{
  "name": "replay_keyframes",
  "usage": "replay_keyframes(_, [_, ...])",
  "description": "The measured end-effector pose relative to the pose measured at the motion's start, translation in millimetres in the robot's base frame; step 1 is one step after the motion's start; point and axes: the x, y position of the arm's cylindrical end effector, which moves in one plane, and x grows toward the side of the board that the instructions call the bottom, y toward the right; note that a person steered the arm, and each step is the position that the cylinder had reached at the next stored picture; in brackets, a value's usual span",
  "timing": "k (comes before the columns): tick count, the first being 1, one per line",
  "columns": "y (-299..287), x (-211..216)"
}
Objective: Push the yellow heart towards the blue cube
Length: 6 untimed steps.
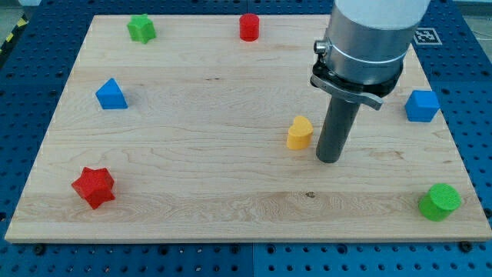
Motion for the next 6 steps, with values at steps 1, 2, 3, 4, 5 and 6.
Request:
replay_keyframes(1, [-40, 12])
replay_keyframes(2, [-72, -3])
replay_keyframes(3, [-57, -38])
replay_keyframes(4, [10, -35])
replay_keyframes(5, [72, -24])
replay_keyframes(6, [39, -25])
